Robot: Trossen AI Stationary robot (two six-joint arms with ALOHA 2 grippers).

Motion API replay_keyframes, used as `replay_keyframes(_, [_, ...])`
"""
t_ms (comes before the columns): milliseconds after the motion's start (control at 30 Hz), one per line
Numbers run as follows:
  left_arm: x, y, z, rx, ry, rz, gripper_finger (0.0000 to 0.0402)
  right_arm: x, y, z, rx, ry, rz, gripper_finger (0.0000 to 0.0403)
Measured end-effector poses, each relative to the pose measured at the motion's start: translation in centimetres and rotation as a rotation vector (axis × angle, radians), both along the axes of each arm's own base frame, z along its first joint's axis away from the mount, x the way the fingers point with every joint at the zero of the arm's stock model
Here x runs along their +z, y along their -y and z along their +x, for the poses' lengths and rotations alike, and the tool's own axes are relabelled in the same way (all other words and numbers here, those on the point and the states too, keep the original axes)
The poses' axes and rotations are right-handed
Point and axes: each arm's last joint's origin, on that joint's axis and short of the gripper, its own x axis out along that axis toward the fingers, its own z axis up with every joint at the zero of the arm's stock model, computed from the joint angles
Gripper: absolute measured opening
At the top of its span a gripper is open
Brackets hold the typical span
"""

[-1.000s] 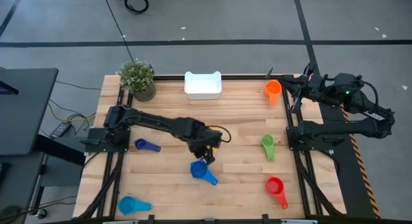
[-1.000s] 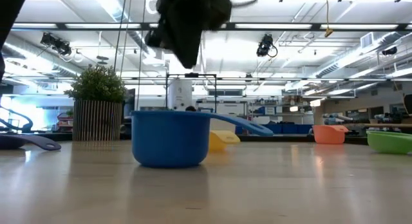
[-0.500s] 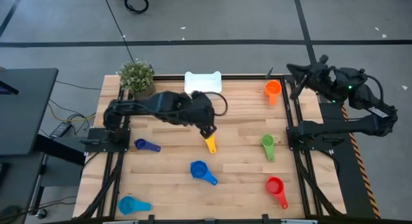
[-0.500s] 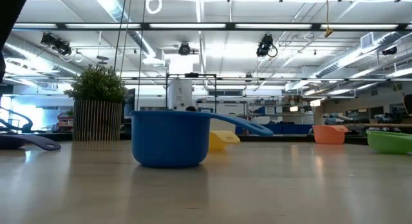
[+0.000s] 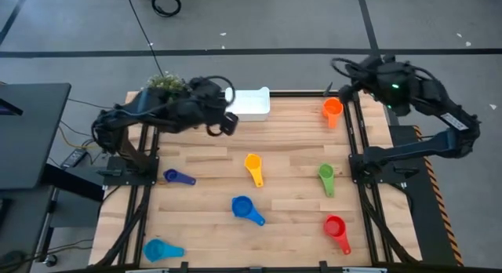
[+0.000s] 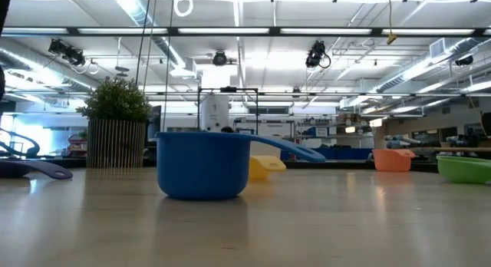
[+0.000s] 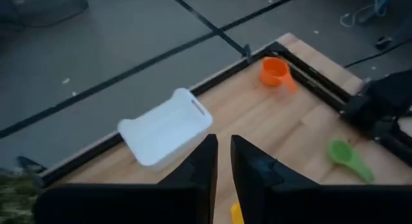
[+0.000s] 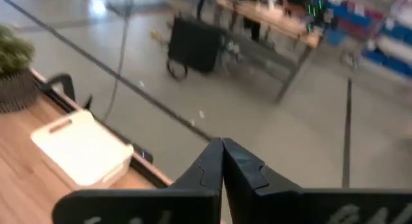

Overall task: Nest measuring cups in basket
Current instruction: Move the orange measuring cup

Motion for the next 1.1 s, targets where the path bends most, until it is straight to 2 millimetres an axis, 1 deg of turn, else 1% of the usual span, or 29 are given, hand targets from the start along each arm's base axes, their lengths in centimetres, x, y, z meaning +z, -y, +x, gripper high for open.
replay_keyframes(200, [1.6,-0.3,-2.4,-0.032,-0.004,0.078,0.0050,-0.6,3.0,2.4,-0.072,0.028,0.221,0.0008])
replay_keyframes(300, [1.8,-0.3,-2.9,-0.055,-0.023,0.102,0.0050,-1.3,5.0,3.3,-0.156,0.026,0.269,0.0010])
replay_keyframes(400, [2.1,-0.3,-3.4,-0.050,-0.012,0.107,0.0050,-2.3,7.1,3.6,-0.264,0.040,0.329,0.0012])
replay_keyframes(533, [2.3,-0.4,-4.0,-0.074,-0.048,0.142,0.0050,-4.0,9.3,3.4,-0.379,0.068,0.510,0.0011])
replay_keyframes(600, [2.5,-0.4,-4.3,-0.086,-0.067,0.166,0.0050,-4.9,10.3,3.5,-0.416,0.042,0.574,0.0011])
replay_keyframes(733, [2.8,-0.9,-4.9,-0.052,-0.079,0.211,0.0050,-6.6,12.2,4.1,-0.416,-0.073,0.656,0.0011])
replay_keyframes(900, [3.1,-2.0,-5.8,0.003,-0.083,0.213,0.0050,-8.9,14.5,5.0,-0.415,-0.203,0.723,0.0011])
replay_keyframes(967, [3.1,-2.4,-6.0,0.019,-0.084,0.211,0.0050,-9.8,15.6,5.2,-0.441,-0.222,0.751,0.0011])
replay_keyframes(1100, [3.1,-3.2,-6.1,0.055,-0.086,0.209,0.0050,-11.7,17.6,5.4,-0.509,-0.195,0.859,0.0009])
